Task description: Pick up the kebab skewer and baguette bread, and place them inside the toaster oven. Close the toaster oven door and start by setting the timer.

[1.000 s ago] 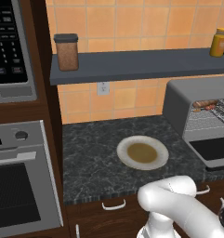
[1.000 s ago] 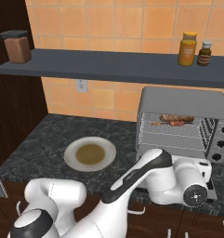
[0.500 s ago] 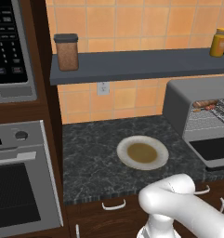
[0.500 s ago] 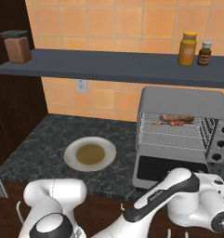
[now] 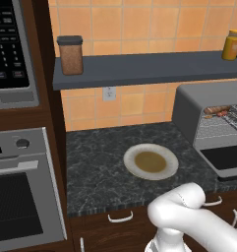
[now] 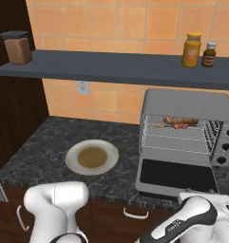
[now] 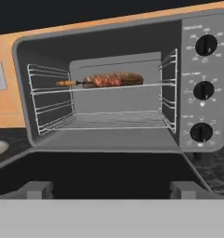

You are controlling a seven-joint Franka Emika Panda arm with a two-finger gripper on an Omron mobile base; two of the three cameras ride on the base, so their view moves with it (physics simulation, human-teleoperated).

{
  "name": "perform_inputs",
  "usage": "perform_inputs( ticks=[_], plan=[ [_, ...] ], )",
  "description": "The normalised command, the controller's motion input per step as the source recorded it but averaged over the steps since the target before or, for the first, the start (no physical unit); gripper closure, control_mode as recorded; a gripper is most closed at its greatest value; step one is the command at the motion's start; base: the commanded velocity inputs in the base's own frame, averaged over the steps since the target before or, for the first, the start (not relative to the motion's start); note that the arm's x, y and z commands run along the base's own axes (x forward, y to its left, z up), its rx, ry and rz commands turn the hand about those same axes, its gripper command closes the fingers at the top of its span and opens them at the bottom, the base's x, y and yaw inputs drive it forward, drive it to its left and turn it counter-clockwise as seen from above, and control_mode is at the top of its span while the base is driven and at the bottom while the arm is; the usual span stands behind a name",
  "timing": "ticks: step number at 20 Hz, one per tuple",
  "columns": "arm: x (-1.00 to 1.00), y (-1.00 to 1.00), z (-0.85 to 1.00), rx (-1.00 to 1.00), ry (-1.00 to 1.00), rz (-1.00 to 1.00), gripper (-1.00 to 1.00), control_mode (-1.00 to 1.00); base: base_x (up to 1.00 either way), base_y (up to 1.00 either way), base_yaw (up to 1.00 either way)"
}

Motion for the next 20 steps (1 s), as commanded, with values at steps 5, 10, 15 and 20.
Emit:
perform_inputs(
  ticks=[5,10,15,20],
  plan=[
    [-0.19,-0.51,-0.33,0.0,-0.05,0.08,-1.0,-1.0,0.0,0.0,0.0],
    [-0.14,-0.19,-0.46,0.0,-0.03,0.05,-1.0,-1.0,0.0,0.0,0.0],
    [0.0,0.0,-0.44,0.0,-0.01,0.0,-1.0,-1.0,0.0,0.0,0.0],
    [0.19,0.18,-0.15,0.0,0.0,-0.02,-1.0,-1.0,0.0,0.0,0.0]
  ],
)
